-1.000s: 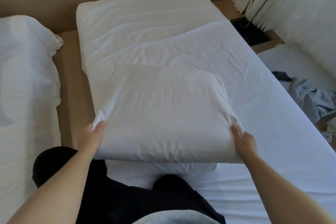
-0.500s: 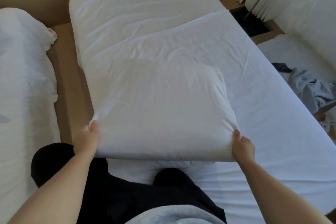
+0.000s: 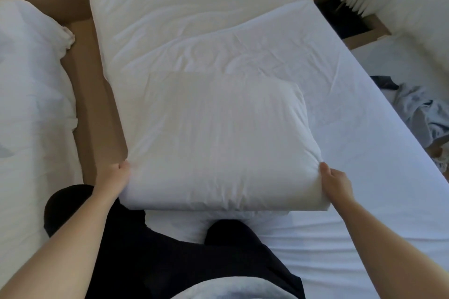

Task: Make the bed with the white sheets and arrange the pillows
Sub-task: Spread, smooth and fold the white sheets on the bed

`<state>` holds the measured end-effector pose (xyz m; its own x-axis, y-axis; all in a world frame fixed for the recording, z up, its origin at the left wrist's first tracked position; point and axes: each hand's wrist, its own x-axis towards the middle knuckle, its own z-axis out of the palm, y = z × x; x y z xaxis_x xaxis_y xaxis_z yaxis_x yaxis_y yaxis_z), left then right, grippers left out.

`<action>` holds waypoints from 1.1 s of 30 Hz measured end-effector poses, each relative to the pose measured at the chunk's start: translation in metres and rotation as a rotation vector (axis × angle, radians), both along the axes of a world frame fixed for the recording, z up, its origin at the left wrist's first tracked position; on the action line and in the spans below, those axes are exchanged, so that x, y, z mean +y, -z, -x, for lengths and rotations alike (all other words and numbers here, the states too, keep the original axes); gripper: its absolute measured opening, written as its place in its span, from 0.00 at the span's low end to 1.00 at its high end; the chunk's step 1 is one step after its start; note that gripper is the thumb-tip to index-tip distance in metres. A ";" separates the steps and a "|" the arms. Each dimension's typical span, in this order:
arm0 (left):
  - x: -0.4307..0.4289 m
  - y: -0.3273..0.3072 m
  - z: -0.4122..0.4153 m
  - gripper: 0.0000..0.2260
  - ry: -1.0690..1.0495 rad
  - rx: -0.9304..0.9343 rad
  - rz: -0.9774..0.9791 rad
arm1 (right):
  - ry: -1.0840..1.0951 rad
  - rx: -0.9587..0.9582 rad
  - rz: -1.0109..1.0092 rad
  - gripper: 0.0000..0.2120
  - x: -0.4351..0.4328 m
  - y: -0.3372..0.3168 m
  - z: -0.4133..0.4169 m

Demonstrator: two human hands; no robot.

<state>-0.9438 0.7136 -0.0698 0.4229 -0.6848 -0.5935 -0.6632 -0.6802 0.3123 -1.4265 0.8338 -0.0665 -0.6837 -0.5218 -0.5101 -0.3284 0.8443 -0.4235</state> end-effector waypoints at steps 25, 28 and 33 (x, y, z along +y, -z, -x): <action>-0.136 0.045 0.049 0.27 0.006 0.040 0.155 | -0.134 0.029 -0.040 0.28 -0.153 0.029 0.024; -0.114 0.045 0.035 0.19 -0.080 0.028 0.196 | -0.161 0.118 -0.016 0.27 -0.132 0.030 0.028; -0.135 0.037 0.020 0.23 -0.059 0.030 0.164 | -0.094 0.002 -0.101 0.27 -0.147 0.027 0.032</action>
<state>-0.9635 0.5789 -0.1073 0.4492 -0.7480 -0.4886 -0.6122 -0.6560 0.4415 -1.4586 0.6867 -0.0932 -0.6350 -0.5298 -0.5622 -0.4088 0.8480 -0.3373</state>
